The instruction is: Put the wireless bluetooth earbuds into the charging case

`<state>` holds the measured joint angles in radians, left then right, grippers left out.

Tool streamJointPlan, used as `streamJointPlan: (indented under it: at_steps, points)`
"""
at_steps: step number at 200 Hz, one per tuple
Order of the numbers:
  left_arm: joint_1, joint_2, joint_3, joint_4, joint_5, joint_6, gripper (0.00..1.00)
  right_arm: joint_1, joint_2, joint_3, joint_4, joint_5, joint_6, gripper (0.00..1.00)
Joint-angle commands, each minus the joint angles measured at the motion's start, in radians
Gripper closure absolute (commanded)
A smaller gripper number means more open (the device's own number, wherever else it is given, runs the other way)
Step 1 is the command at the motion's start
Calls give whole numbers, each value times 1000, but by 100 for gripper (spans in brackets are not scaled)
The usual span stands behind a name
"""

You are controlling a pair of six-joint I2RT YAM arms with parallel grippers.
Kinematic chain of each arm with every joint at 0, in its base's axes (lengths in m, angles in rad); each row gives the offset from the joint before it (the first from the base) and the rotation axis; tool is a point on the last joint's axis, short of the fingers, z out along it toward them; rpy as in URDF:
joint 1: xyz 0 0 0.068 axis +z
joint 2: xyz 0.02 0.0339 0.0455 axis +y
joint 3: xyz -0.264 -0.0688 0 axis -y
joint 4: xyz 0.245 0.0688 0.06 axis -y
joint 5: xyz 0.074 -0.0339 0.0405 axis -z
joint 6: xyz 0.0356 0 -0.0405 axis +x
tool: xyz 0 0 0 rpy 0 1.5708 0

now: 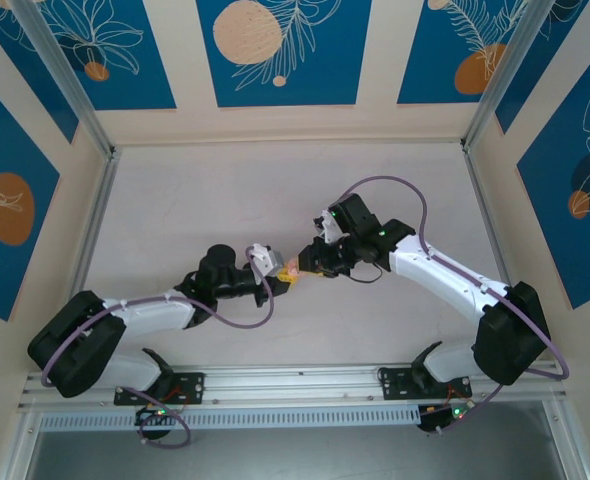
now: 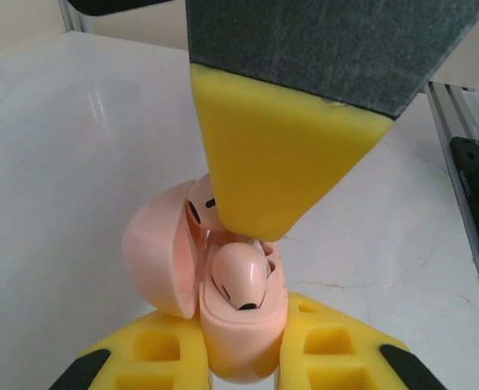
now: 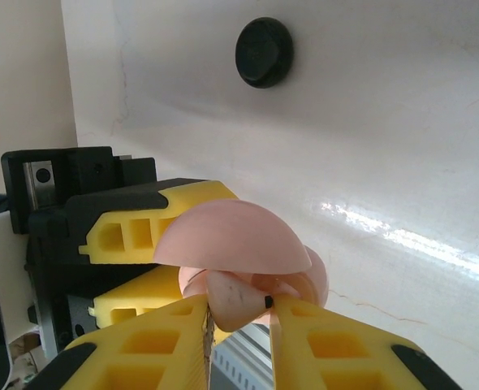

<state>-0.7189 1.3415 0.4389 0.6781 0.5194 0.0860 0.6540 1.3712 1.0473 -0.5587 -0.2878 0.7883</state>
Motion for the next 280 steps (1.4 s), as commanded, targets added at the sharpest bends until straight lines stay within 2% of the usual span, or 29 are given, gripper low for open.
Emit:
streamJointPlan:
  at_steps: [1, 64, 143, 218, 280]
  points:
    - [-13, -25, 30, -4, 10, 30, 87, 29, -8, 0, 28, -30, 41, 74]
    - [-14, -35, 25, -8, 10, 31, 87, 30, -16, 33, -44, 0, 4, 63]
    - [-13, -41, 20, -7, 16, 33, 87, 9, -83, 74, -135, 13, -113, 61]
    - [-13, -32, 21, 15, 77, 28, 87, -41, -51, 136, -206, -66, -426, 64]
    - [-12, -35, 29, 10, 90, 24, 87, -62, -5, 148, -203, -142, -490, 67]
